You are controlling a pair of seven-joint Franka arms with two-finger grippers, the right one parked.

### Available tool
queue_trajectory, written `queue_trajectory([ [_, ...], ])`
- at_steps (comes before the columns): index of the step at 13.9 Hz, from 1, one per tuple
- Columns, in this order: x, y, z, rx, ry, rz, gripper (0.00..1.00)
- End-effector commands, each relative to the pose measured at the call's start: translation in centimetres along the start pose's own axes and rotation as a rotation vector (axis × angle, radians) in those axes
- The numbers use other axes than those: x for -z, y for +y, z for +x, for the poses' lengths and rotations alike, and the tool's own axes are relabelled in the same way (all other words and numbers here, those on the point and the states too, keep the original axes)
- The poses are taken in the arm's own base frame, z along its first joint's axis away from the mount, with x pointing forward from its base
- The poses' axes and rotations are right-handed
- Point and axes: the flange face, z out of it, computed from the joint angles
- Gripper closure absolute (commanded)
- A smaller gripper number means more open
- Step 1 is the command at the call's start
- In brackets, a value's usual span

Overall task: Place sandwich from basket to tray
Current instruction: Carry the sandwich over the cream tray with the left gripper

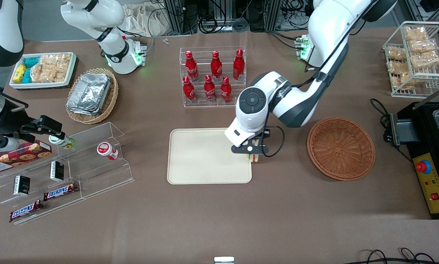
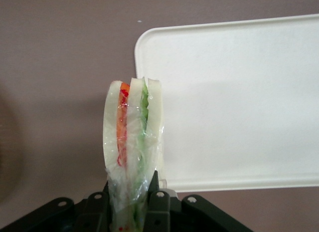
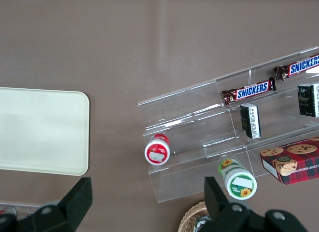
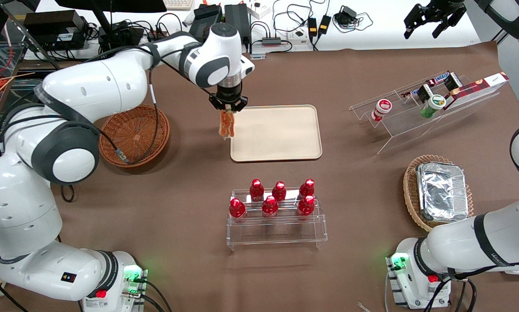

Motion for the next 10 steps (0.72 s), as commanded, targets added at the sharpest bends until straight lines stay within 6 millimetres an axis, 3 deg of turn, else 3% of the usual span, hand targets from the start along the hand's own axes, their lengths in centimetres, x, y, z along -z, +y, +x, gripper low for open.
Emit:
queue_trajectory([
  [1,-2.2,0.9,1.7,0.038,0.022,-0.029,0.73],
  [5,-6.4,2.2,2.2,0.064,0.028,-0.077,0.72],
  [10,-8.6,2.3,2.0,0.041,0.019,-0.051,0.7],
])
